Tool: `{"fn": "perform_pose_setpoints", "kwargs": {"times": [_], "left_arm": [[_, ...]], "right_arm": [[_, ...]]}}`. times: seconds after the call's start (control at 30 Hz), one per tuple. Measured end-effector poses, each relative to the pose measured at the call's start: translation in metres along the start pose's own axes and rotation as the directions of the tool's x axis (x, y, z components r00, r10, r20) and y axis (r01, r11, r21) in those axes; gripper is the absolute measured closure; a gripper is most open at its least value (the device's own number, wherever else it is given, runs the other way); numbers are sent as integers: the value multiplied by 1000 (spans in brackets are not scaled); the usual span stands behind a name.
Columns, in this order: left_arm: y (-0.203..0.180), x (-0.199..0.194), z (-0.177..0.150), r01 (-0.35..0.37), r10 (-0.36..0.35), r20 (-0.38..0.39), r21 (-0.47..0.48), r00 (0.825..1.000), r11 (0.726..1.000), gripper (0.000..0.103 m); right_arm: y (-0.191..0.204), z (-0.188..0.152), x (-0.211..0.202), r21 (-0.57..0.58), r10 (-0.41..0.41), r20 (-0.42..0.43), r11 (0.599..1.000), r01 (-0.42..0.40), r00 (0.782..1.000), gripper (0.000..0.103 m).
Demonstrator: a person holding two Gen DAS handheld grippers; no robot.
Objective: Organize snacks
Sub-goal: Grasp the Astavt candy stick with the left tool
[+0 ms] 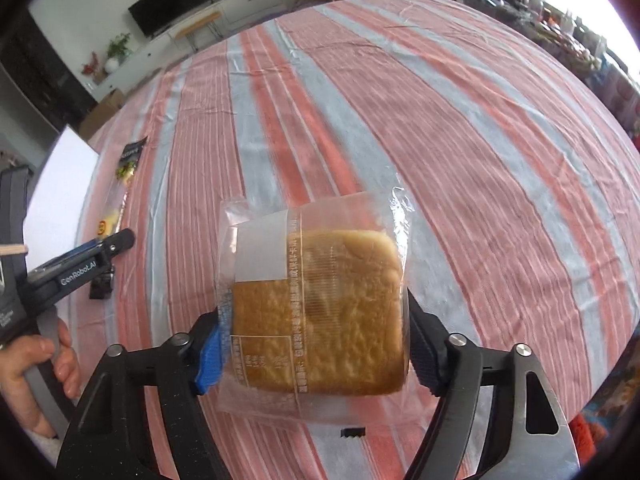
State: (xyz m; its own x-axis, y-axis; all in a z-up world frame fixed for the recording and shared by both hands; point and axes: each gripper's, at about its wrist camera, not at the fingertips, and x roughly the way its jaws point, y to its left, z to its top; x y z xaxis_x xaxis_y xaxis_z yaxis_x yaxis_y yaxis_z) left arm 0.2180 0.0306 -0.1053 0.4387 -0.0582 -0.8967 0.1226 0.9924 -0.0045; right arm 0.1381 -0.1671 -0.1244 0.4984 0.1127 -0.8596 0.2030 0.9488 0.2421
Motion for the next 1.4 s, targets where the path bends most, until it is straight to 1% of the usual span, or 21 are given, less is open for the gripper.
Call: {"fn": "perform_pose_setpoints", "kwargs": {"times": [0.1,0.17,0.27,0.4,0.53,0.7,0.77,0.83,0.87,0.9,0.97,1.0,1.03,1.07,1.1,1.17,1.23,1.27,1.3,1.37,1.4], "left_arm": [[7,-12,-8,95,-95,1,-79,995,992,87],[3,-25,-15,152,-150,23,-94,988,984,90],[-9,-52,-27,224,-219,63,-68,974,972,91],[-22,-87,-41,282,-278,107,-22,955,959,91],[-22,-103,-47,290,-288,124,3,949,957,91],[-13,-81,-53,268,-266,71,-10,961,963,91],[-19,-66,-54,213,-213,19,34,977,977,90],[-26,-57,-53,135,-137,15,80,991,988,71],[-29,-53,-50,115,-118,32,91,993,989,38],[-33,-47,-46,71,-77,53,105,996,992,10],[-39,-40,-42,29,-38,64,134,997,991,8],[-45,-34,-40,18,-27,53,164,998,986,11],[-49,-28,-40,11,-18,38,185,999,983,19],[-53,-23,-42,11,-15,19,199,1000,980,48],[-49,-25,-45,63,-71,38,175,997,982,81],[-49,-28,-48,63,-69,36,153,997,986,87],[-39,-45,-50,193,-197,47,72,979,978,90],[-33,-57,-51,260,-261,55,26,964,965,91],[-24,-80,-54,354,-351,88,-20,932,935,91],[-16,-118,-57,429,-422,144,-24,895,903,90],[-5,-145,-60,468,-457,183,-15,870,884,90]], "right_arm": [[-8,-9,-22,30,40,40,999,-41,998,31],[-13,-15,-38,51,66,73,996,-70,995,31],[-20,-21,-58,84,107,117,990,-117,987,31],[-27,-23,-84,98,136,174,983,-154,975,31],[-33,-21,-96,111,135,204,981,-159,970,31],[-38,-22,-93,148,169,195,969,-199,966,31],[-35,-23,-92,144,177,189,968,-205,966,31],[-33,-24,-92,140,180,187,968,-208,966,31],[-32,-25,-92,141,184,185,967,-211,965,31],[-32,-26,-92,142,189,184,966,-216,965,31],[-30,-26,-91,142,197,182,964,-224,963,31],[-29,-26,-91,140,200,181,964,-227,963,31],[-28,-26,-92,138,202,181,964,-228,962,31],[-28,-27,-93,135,206,183,963,-232,961,31],[-28,-27,-96,133,210,187,963,-236,960,31],[-28,-28,-101,138,212,196,961,-241,957,31],[-27,-28,-107,146,225,202,956,-256,953,31],[-24,-26,-112,143,238,208,952,-270,949,31],[-19,-24,-117,135,249,214,950,-281,945,31],[0,-15,-130,94,288,229,944,-316,930,31],[13,-10,-137,67,310,237,940,-333,921,31]]}}
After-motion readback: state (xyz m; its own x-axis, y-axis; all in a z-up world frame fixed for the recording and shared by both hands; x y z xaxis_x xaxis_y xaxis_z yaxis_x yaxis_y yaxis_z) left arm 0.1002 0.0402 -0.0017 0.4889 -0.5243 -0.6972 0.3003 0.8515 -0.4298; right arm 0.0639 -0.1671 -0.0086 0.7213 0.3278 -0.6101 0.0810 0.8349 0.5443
